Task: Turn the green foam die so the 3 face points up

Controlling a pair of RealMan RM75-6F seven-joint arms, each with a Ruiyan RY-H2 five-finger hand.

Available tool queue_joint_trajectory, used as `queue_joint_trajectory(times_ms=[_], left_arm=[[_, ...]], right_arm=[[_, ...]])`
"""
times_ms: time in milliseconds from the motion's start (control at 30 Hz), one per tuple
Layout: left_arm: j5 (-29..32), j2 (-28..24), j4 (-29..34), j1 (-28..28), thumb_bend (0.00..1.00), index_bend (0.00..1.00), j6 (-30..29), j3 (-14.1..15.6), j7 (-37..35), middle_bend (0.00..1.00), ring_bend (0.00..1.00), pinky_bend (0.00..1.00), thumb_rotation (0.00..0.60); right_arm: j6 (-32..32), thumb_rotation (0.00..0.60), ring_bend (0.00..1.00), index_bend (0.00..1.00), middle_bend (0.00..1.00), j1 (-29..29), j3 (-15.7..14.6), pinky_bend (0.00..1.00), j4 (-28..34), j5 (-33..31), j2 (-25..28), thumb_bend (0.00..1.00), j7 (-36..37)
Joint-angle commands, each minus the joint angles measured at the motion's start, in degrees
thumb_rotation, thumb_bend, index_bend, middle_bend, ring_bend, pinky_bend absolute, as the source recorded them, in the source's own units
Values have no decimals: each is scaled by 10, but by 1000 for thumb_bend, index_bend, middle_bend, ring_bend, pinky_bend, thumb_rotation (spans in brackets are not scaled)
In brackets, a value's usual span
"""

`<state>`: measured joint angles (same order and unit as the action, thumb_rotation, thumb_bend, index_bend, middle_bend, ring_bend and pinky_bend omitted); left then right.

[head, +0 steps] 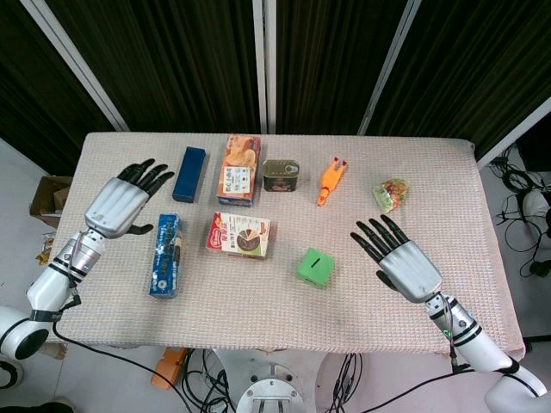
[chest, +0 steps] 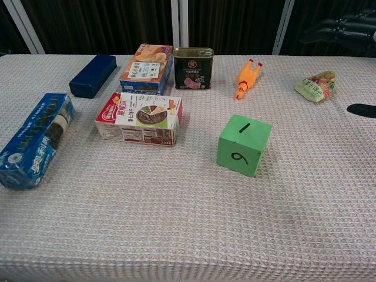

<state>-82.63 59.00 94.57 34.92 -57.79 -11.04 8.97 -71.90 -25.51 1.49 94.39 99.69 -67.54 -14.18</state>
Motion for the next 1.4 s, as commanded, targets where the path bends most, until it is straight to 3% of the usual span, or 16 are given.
queue_joint_trajectory(times_ms=[33, 533, 700, 1000, 1400], left_arm=[[2, -4, 2, -1, 53, 104, -2, 3, 0, 88, 37, 168, 600], [11, -22, 23, -8, 53, 104, -16, 17, 10, 88, 37, 168, 600], [12, -34, 31, -26, 53, 104, -35, 27, 1, 88, 37, 167, 600], [17, -44, 18, -52, 53, 104, -60, 36, -26, 88, 37, 168, 600], [11, -45, -4, -56, 53, 104, -63, 39, -58, 88, 37, 168, 600]], right_arm=[[-4, 600, 0, 0, 0, 2, -1, 0, -3, 0, 1, 176, 6], [31, 600, 0, 0, 0, -6, -14, 0, 34, -10, 3, 176, 11], [90, 600, 0, 0, 0, -33, -11, 0, 55, -27, 11, 176, -14], [244, 600, 0, 0, 0, -122, 24, 0, 72, -100, 8, 176, -130], [307, 600, 0, 0, 0, -181, 36, 0, 34, -153, -59, 176, -161]])
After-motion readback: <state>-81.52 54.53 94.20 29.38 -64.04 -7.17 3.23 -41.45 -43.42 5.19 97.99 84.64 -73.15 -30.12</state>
